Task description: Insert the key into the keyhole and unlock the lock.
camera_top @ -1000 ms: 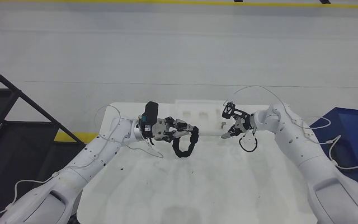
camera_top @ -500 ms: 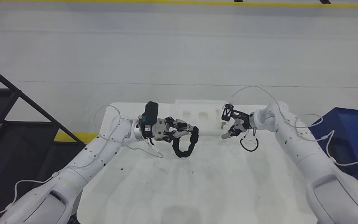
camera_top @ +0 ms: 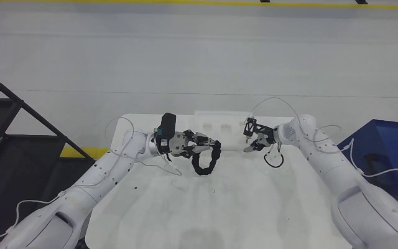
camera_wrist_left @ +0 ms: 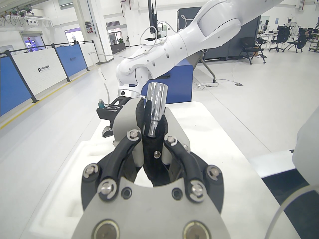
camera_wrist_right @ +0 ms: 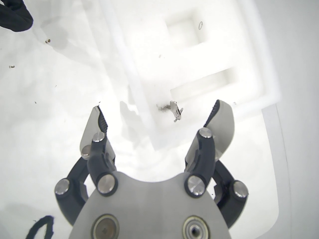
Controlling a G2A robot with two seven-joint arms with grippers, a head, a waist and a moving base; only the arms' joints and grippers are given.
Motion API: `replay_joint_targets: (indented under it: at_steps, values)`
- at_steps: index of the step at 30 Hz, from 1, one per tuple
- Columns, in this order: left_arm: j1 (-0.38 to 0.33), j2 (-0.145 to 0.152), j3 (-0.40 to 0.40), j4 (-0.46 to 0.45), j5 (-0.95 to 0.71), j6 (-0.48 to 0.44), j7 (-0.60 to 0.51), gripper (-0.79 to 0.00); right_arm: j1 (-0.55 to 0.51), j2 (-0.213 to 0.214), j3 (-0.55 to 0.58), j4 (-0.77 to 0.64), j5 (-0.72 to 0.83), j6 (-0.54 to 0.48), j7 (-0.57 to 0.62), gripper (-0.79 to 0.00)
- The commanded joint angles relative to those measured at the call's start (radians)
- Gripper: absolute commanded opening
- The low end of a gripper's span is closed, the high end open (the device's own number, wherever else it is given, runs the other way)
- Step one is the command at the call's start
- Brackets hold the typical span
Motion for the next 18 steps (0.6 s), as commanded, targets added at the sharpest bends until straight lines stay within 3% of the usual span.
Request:
replay_joint_targets:
  at_steps: [1, 8, 10, 18]
  values:
    - [0.000, 0.000, 0.000, 0.000, 0.000, 0.000, 0.000, -0.785, 0.009, -0.009, -0.008, 0.021, -0.013, 0.014, -0.019, -0.215]
    - [0.000, 0.000, 0.000, 0.000, 0.000, 0.000, 0.000, -0.785, 0.032, -0.042, -0.033, 0.086, -0.047, 0.034, -0.058, -0.305]
    - [0.000, 0.000, 0.000, 0.000, 0.000, 0.000, 0.000, -0.785, 0.036, -0.049, -0.038, 0.102, -0.055, 0.040, -0.072, -0.388]
    - [0.000, 0.000, 0.000, 0.000, 0.000, 0.000, 0.000, -0.785, 0.045, -0.075, -0.057, 0.152, -0.082, 0.051, -0.098, -0.425]
